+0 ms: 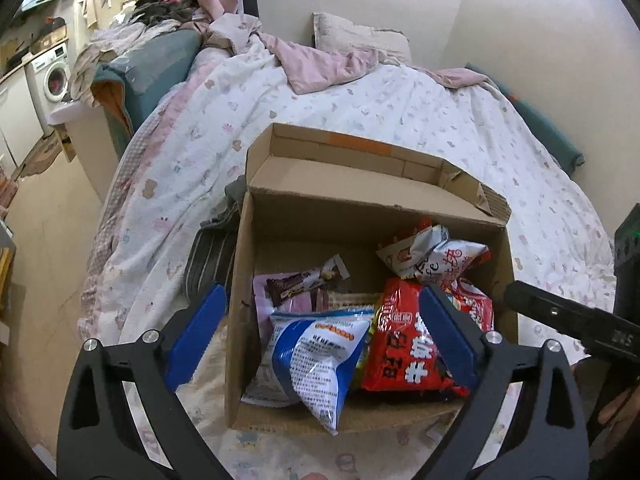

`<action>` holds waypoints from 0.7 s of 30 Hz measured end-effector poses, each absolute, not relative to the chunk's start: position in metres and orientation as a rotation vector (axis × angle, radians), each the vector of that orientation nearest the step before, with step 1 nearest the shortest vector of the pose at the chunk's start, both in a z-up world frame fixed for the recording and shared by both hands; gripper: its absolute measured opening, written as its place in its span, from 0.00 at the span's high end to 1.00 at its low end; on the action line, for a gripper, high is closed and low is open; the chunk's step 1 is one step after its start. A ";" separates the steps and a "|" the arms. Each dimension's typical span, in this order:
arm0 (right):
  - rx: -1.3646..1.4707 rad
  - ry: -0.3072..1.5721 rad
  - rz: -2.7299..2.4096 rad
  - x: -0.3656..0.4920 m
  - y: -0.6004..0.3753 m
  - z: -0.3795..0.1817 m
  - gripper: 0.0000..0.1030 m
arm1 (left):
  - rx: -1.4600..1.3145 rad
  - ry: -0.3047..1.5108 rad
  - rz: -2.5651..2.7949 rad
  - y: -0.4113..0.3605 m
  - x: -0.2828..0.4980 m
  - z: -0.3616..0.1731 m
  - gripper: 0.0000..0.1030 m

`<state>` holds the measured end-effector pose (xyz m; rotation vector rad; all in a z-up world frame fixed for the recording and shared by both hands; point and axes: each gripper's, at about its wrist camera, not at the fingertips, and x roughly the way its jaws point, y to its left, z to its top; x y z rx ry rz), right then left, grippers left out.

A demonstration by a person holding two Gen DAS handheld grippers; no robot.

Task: Organize snacks
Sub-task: 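Move both open grippers back toward the last snacks on the sheet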

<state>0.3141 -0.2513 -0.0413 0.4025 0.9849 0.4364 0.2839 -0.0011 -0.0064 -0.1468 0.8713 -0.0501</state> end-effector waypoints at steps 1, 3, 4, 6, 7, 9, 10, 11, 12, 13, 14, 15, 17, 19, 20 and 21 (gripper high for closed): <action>0.395 0.984 0.436 0.312 -0.251 -0.040 0.03 | -0.150 0.874 -0.051 0.000 0.282 -0.006 0.07; 0.385 0.980 0.436 0.305 -0.250 -0.038 0.03 | -0.153 0.871 -0.049 0.000 0.278 -0.003 0.07; 0.385 0.978 0.438 0.303 -0.250 -0.038 0.03 | -0.151 0.868 -0.050 0.000 0.275 -0.002 0.07; 0.388 0.976 0.430 0.294 -0.252 -0.038 0.03 | -0.137 0.853 -0.046 0.001 0.268 0.003 0.07; 0.391 0.977 0.425 0.291 -0.253 -0.038 0.03 | -0.129 0.846 -0.044 0.001 0.264 0.004 0.07; 0.400 0.979 0.411 0.283 -0.257 -0.040 0.03 | -0.114 0.841 -0.041 0.001 0.256 0.005 0.07; 0.406 0.981 0.403 0.278 -0.259 -0.041 0.03 | -0.114 0.844 -0.041 0.001 0.253 0.005 0.07; 0.411 0.985 0.398 0.274 -0.261 -0.042 0.03 | -0.115 0.850 -0.041 0.002 0.249 0.004 0.07; 0.417 0.989 0.395 0.270 -0.263 -0.042 0.03 | -0.118 0.857 -0.040 0.002 0.245 0.003 0.07; 0.422 0.992 0.392 0.267 -0.265 -0.043 0.03 | -0.121 0.861 -0.038 0.003 0.242 0.002 0.07; 0.429 0.995 0.389 0.263 -0.267 -0.044 0.03 | -0.127 0.866 -0.038 0.004 0.239 0.001 0.07; 0.435 0.998 0.387 0.260 -0.268 -0.045 0.03 | -0.130 0.869 -0.037 0.004 0.235 0.001 0.07; 0.437 1.005 0.377 0.252 -0.271 -0.046 0.03 | -0.129 0.876 -0.035 0.004 0.228 0.000 0.07; 0.427 1.003 0.369 0.243 -0.271 -0.045 0.03 | -0.119 0.882 -0.034 0.002 0.220 -0.001 0.07; 0.421 1.004 0.369 0.239 -0.271 -0.046 0.03 | -0.112 0.886 -0.035 0.001 0.215 -0.002 0.07; 0.419 1.005 0.369 0.236 -0.270 -0.046 0.03 | -0.108 0.890 -0.035 0.001 0.210 -0.003 0.07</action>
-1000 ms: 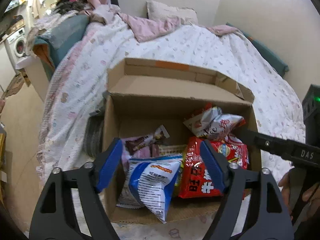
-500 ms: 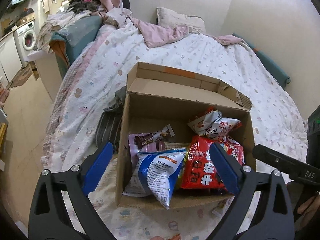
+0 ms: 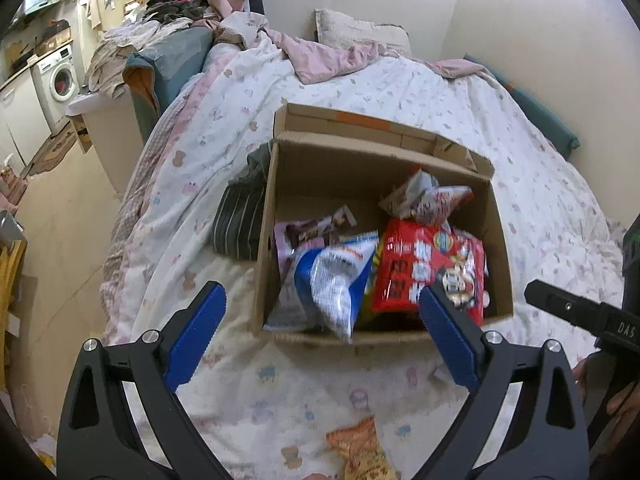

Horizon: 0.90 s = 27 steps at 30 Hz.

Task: Organize snacks
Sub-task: 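Move both open grippers back toward the last snacks on the sheet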

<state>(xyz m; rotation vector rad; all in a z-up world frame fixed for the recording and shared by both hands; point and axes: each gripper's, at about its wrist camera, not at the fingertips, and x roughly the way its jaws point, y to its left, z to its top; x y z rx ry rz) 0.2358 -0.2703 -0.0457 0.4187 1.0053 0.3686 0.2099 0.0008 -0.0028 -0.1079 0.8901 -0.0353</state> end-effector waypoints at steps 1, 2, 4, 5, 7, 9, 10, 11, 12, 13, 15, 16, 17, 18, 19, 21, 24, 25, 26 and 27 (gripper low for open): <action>0.416 1.008 0.369 0.230 -0.270 -0.046 0.03 | -0.108 0.893 -0.036 0.001 0.206 -0.004 0.07; 0.414 1.011 0.369 0.226 -0.270 -0.047 0.03 | -0.107 0.897 -0.036 0.001 0.202 -0.005 0.07; 0.413 1.017 0.369 0.217 -0.270 -0.049 0.03 | -0.105 0.907 -0.036 0.001 0.194 -0.008 0.07; 0.413 1.021 0.368 0.212 -0.270 -0.050 0.03 | -0.104 0.911 -0.035 0.000 0.190 -0.009 0.07; 0.414 1.033 0.368 0.204 -0.270 -0.053 0.03 | -0.105 0.925 -0.033 0.000 0.182 -0.012 0.07; 0.413 1.048 0.363 0.195 -0.270 -0.057 0.03 | -0.106 0.940 -0.027 0.000 0.174 -0.017 0.07; 0.415 1.054 0.362 0.193 -0.271 -0.060 0.03 | -0.107 0.945 -0.025 0.000 0.170 -0.018 0.07; 0.416 1.060 0.359 0.190 -0.271 -0.062 0.03 | -0.111 0.952 -0.023 0.000 0.166 -0.021 0.07; 0.417 1.067 0.353 0.187 -0.272 -0.065 0.03 | -0.116 0.957 -0.018 0.000 0.162 -0.023 0.07; 0.422 1.075 0.346 0.184 -0.274 -0.068 0.03 | -0.119 0.962 -0.011 0.000 0.158 -0.026 0.07; 0.429 1.086 0.337 0.181 -0.276 -0.072 0.03 | -0.133 0.986 -0.001 0.000 0.152 -0.032 0.07; 0.432 1.093 0.330 0.180 -0.278 -0.075 0.03 | -0.139 0.997 -0.001 0.000 0.151 -0.035 0.07; 0.435 1.098 0.324 0.179 -0.279 -0.077 0.03 | -0.148 1.013 0.002 -0.001 0.148 -0.040 0.07; 0.440 1.105 0.317 0.178 -0.281 -0.080 0.03 | -0.159 1.030 0.009 -0.001 0.146 -0.045 0.07; 0.441 1.110 0.312 0.177 -0.283 -0.082 0.03 | -0.172 1.047 0.010 -0.002 0.144 -0.050 0.07; 0.441 1.117 0.295 0.176 -0.288 -0.087 0.03 | -0.213 1.105 0.011 -0.003 0.141 -0.066 0.07; 0.446 1.118 0.285 0.174 -0.295 -0.089 0.03 | -0.250 1.161 0.029 -0.005 0.138 -0.082 0.07; 0.446 1.121 0.284 0.173 -0.296 -0.090 0.03 | -0.252 1.183 0.036 -0.007 0.138 -0.088 0.07; 0.445 1.126 0.279 0.173 -0.297 -0.091 0.03 | -0.245 1.211 0.037 -0.011 0.138 -0.095 0.07; 0.449 1.135 0.275 0.172 -0.299 -0.093 0.03 | -0.237 1.232 0.031 -0.015 0.137 -0.101 0.07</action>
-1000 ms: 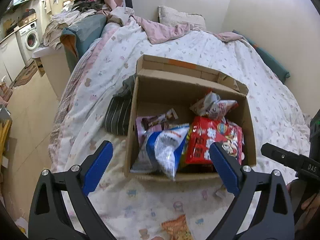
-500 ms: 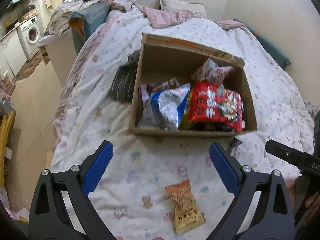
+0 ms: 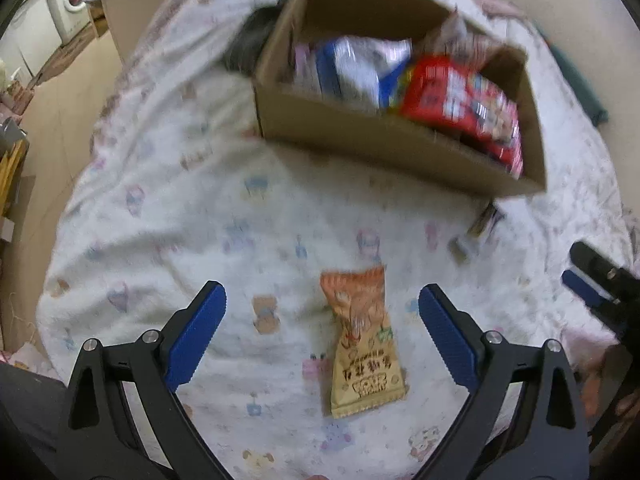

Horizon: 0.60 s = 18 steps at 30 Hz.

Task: Organize snacks
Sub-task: 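Move both open grippers back toward the last snacks on the sheet, then grasp the tan peanut snack bag with the left gripper while the right grasps the blue wafer bar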

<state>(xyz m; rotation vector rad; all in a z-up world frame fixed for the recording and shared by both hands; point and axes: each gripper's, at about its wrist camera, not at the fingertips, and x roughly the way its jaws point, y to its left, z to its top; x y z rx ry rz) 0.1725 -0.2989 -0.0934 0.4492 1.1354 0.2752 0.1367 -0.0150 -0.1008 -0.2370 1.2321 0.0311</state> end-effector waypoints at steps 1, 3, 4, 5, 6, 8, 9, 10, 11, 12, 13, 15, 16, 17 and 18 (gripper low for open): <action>0.455 1.140 0.275 0.172 -0.299 -0.094 0.03 | -0.234 1.249 0.031 -0.018 0.136 -0.105 0.07; 0.459 1.139 0.273 0.171 -0.301 -0.093 0.03 | -0.236 1.292 0.034 -0.024 0.134 -0.117 0.07; 0.456 1.136 0.271 0.170 -0.301 -0.092 0.03 | -0.237 1.325 0.022 -0.029 0.134 -0.125 0.07; 0.454 1.133 0.270 0.169 -0.302 -0.092 0.03 | -0.230 1.345 0.013 -0.033 0.135 -0.131 0.07; 0.453 1.131 0.268 0.169 -0.303 -0.092 0.03 | -0.216 1.361 0.006 -0.038 0.135 -0.136 0.07; 0.455 1.133 0.261 0.168 -0.305 -0.092 0.03 | -0.185 1.373 -0.004 -0.048 0.136 -0.143 0.07; 0.459 1.136 0.256 0.168 -0.306 -0.093 0.03 | -0.160 1.373 -0.011 -0.053 0.136 -0.145 0.07; 0.470 1.142 0.249 0.169 -0.308 -0.095 0.03 | -0.137 1.372 -0.017 -0.057 0.136 -0.147 0.07; 0.480 1.149 0.241 0.170 -0.310 -0.097 0.03 | -0.114 1.377 -0.030 -0.062 0.137 -0.149 0.09; 0.487 1.160 0.230 0.172 -0.311 -0.100 0.03 | -0.110 1.384 -0.042 -0.065 0.137 -0.151 0.14; 0.493 1.167 0.226 0.173 -0.312 -0.102 0.03 | -0.111 1.397 -0.049 -0.067 0.137 -0.154 0.25; 0.506 1.190 0.222 0.178 -0.310 -0.107 0.03 | -0.105 1.404 -0.033 -0.063 0.139 -0.156 0.36; 0.507 1.205 0.221 0.181 -0.307 -0.111 0.03 | -0.113 1.405 -0.032 -0.060 0.139 -0.156 0.42; 0.501 1.225 0.219 0.186 -0.303 -0.116 0.03 | -0.117 1.408 -0.028 -0.058 0.139 -0.155 0.52; 0.498 1.240 0.219 0.190 -0.299 -0.120 0.03 | -0.119 1.410 -0.026 -0.056 0.139 -0.154 0.57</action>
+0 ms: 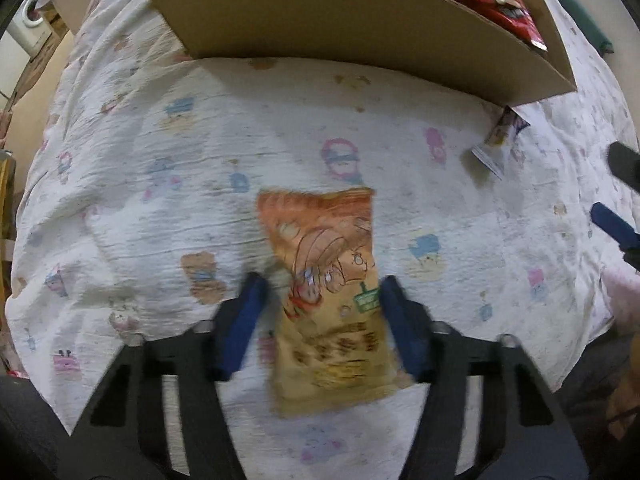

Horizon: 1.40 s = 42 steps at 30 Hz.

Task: Organize snacks
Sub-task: 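Grasp the tan peanut snack bag with the left gripper while the right grasps the blue wafer bar, then carry the peanut bag with the left gripper while the right carries the wafer bar over the box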

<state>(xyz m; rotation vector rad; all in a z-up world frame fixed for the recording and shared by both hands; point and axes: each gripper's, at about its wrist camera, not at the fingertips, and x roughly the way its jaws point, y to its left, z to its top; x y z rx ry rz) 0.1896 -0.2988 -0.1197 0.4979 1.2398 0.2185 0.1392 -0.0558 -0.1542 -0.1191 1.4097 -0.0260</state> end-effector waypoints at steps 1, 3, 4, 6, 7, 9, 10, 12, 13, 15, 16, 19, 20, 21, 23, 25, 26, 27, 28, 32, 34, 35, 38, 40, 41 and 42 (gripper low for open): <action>0.495 1.251 0.217 0.193 -0.295 -0.122 0.03 | -0.125 1.410 -0.031 -0.052 0.139 -0.154 0.59; 0.481 1.284 0.207 0.203 -0.287 -0.131 0.03 | -0.128 1.412 -0.040 -0.048 0.139 -0.153 0.66; 0.474 1.303 0.202 0.210 -0.281 -0.137 0.03 | -0.125 1.410 -0.043 -0.046 0.138 -0.152 0.69; 0.464 1.329 0.191 0.219 -0.273 -0.145 0.03 | -0.132 1.412 -0.054 -0.042 0.139 -0.150 0.72; 0.464 1.340 0.189 0.223 -0.268 -0.149 0.03 | -0.135 1.404 -0.054 -0.040 0.140 -0.148 0.73; 0.472 1.353 0.166 0.231 -0.261 -0.157 0.06 | -0.125 1.379 -0.048 -0.035 0.140 -0.141 0.73; 0.467 1.359 0.157 0.233 -0.258 -0.159 0.10 | -0.127 1.372 -0.049 -0.032 0.140 -0.138 0.73; 0.445 1.359 0.125 0.238 -0.254 -0.164 0.13 | -0.128 1.352 -0.050 -0.028 0.139 -0.133 0.73; 0.438 1.358 0.114 0.241 -0.252 -0.166 0.14 | -0.124 1.342 -0.050 -0.027 0.137 -0.131 0.73; 0.418 1.362 0.104 0.245 -0.248 -0.169 0.14 | -0.108 1.317 -0.048 -0.020 0.133 -0.127 0.73; 0.410 1.359 0.098 0.245 -0.248 -0.169 0.16 | -0.107 1.311 -0.046 -0.018 0.133 -0.125 0.73; 0.376 1.360 0.080 0.247 -0.242 -0.170 0.18 | -0.133 1.304 -0.034 -0.007 0.126 -0.125 0.73; 0.362 1.361 0.075 0.247 -0.240 -0.171 0.18 | -0.139 1.304 -0.029 -0.003 0.124 -0.125 0.73; 0.340 1.364 0.070 0.248 -0.236 -0.172 0.19 | -0.143 1.303 -0.024 -0.001 0.123 -0.125 0.73; 0.280 1.374 0.056 0.247 -0.230 -0.175 0.29 | -0.150 1.300 -0.016 0.007 0.122 -0.125 0.73; 0.238 1.375 0.047 0.245 -0.228 -0.177 0.36 | -0.160 1.298 -0.009 0.013 0.123 -0.127 0.73; 0.219 1.373 0.044 0.244 -0.227 -0.177 0.42 | -0.166 1.299 -0.009 0.012 0.124 -0.127 0.73; 0.203 1.367 0.042 0.243 -0.227 -0.176 0.44 | -0.168 1.299 -0.013 0.005 0.125 -0.127 0.73; 0.191 1.362 0.040 0.242 -0.227 -0.175 0.52 | -0.168 1.297 -0.015 0.006 0.128 -0.125 0.73; 0.162 1.349 0.038 0.235 -0.234 -0.172 0.72 | -0.153 1.277 -0.025 -0.002 0.130 -0.114 0.73; 0.176 1.349 0.046 0.231 -0.240 -0.170 0.80 | -0.157 1.274 -0.024 -0.004 0.130 -0.113 0.73; 0.186 1.347 0.056 0.228 -0.242 -0.169 0.81 | -0.164 1.275 -0.026 -0.006 0.130 -0.112 0.73; 0.204 1.337 0.092 0.219 -0.251 -0.164 0.83 | -0.161 1.270 -0.029 -0.014 0.132 -0.107 0.72; 0.241 1.326 0.134 0.210 -0.255 -0.160 0.83 | -0.158 1.266 -0.032 -0.018 0.135 -0.105 0.73; 0.253 1.317 0.159 0.207 -0.255 -0.155 0.83 | -0.157 1.265 -0.034 -0.022 0.137 -0.104 0.73; 0.250 1.305 0.180 0.201 -0.255 -0.150 0.83 | -0.155 1.263 -0.036 -0.025 0.138 -0.103 0.73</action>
